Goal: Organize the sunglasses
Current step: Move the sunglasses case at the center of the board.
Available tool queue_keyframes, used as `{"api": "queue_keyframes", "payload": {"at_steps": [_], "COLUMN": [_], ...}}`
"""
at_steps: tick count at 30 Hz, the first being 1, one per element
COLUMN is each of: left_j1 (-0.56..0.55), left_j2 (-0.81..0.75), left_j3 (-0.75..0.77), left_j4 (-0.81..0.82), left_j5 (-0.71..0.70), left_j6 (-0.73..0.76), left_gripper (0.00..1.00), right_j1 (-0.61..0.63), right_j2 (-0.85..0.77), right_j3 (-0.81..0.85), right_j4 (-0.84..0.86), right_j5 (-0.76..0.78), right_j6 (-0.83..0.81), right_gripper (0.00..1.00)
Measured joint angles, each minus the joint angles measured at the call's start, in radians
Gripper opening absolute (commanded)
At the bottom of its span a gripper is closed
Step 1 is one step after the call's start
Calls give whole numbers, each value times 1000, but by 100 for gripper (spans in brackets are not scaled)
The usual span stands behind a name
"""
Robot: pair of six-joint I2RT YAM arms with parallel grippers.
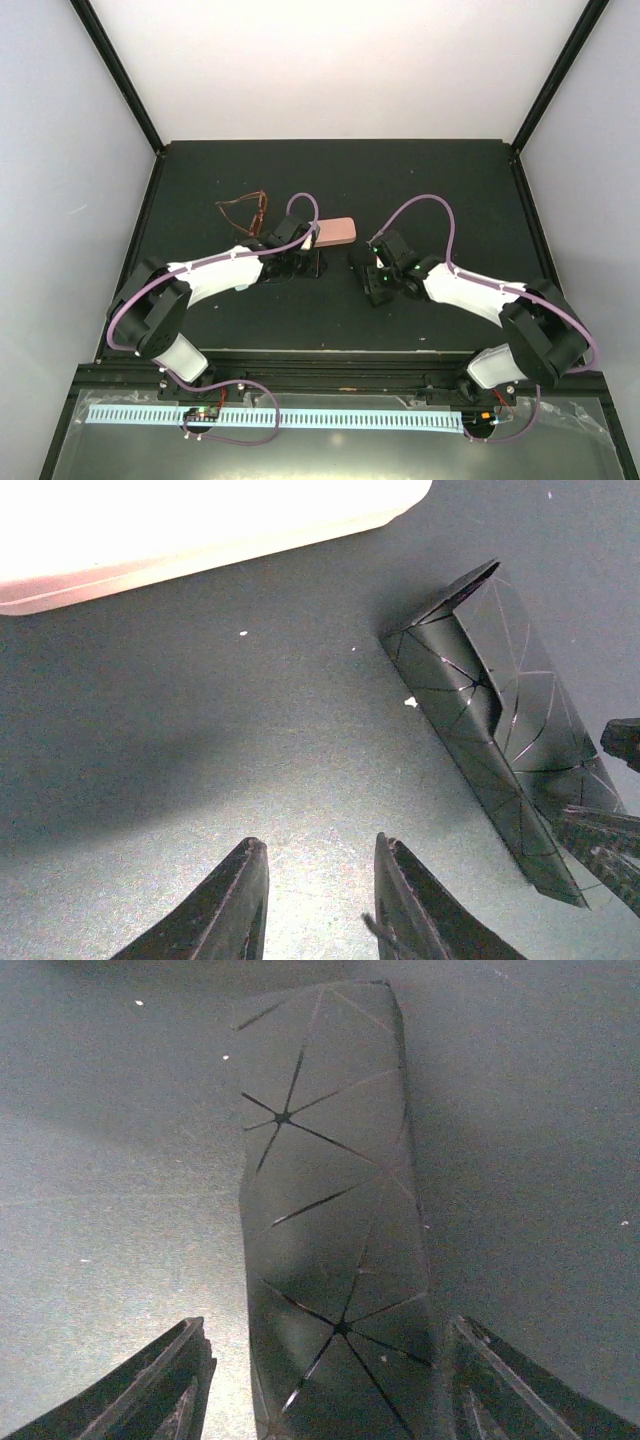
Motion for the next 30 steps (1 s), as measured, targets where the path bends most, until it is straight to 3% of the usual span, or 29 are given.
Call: {"api": "queue_keyframes", "payload": {"at_steps": [6,14,21,30], "left_j1": [7,12,12,18], "left_j2": [-6,-6,-7,-24], "left_j3": [-13,-22,-29,-31], "left_j4": [0,0,0,0], "left_j5": [0,5,5,8], "left_j6": [10,18,25,39], "left_gripper": [31,31,31,32], "right_j1": [3,-19,-135,-290], "right_j2": [65,119,147,290], "right_j3": [6,35,60,224], "right_j4": [-15,-19,-21,-45], "right_j5": [28,108,153,160], "right_j6": [4,88,148,130], "right_gripper": [62,48,42,40]}}
